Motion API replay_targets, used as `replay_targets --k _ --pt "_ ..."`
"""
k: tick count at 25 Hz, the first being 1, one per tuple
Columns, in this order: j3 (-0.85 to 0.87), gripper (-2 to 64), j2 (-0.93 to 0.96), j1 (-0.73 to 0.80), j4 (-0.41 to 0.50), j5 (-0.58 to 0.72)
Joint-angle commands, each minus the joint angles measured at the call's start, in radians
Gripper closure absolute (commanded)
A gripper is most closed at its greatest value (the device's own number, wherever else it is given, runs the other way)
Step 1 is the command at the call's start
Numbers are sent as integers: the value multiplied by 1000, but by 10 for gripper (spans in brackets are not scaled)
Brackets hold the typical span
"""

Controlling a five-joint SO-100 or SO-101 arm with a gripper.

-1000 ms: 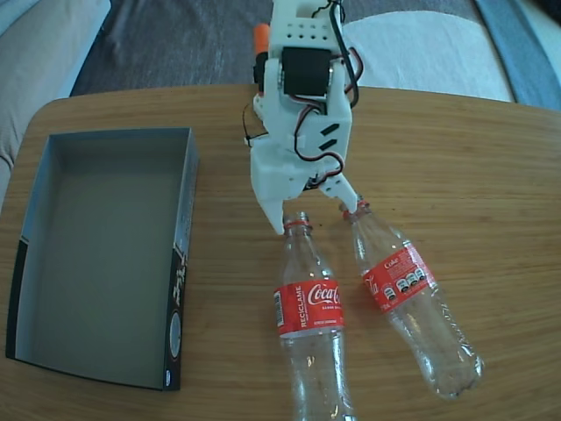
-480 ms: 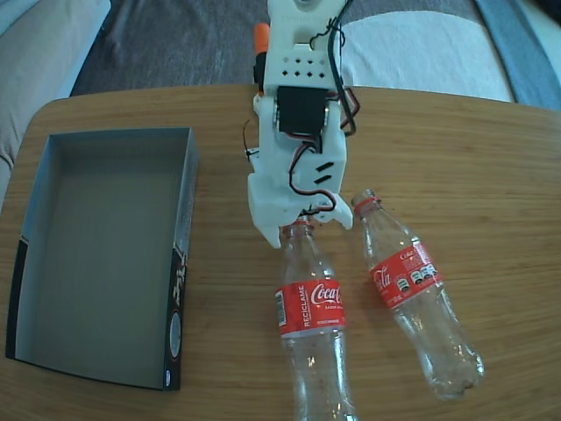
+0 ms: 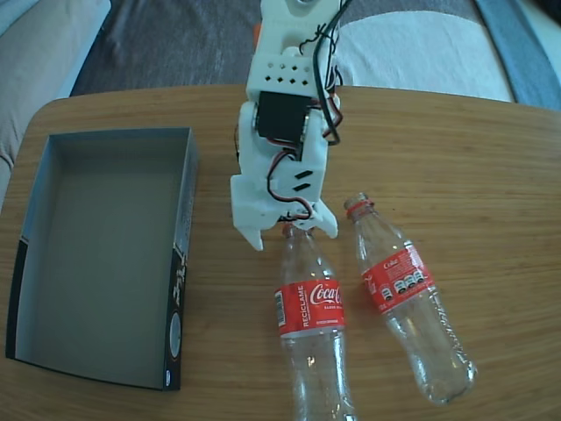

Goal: Grasp the bottles and put them in the box.

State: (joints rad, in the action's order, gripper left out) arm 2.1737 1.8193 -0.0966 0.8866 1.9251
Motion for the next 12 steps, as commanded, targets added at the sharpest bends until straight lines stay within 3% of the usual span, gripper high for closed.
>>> replay_targets --k 1,12 --pt "-6 125 5 -23 -5 -8" --pt "12 125 20 -52 -5 5"
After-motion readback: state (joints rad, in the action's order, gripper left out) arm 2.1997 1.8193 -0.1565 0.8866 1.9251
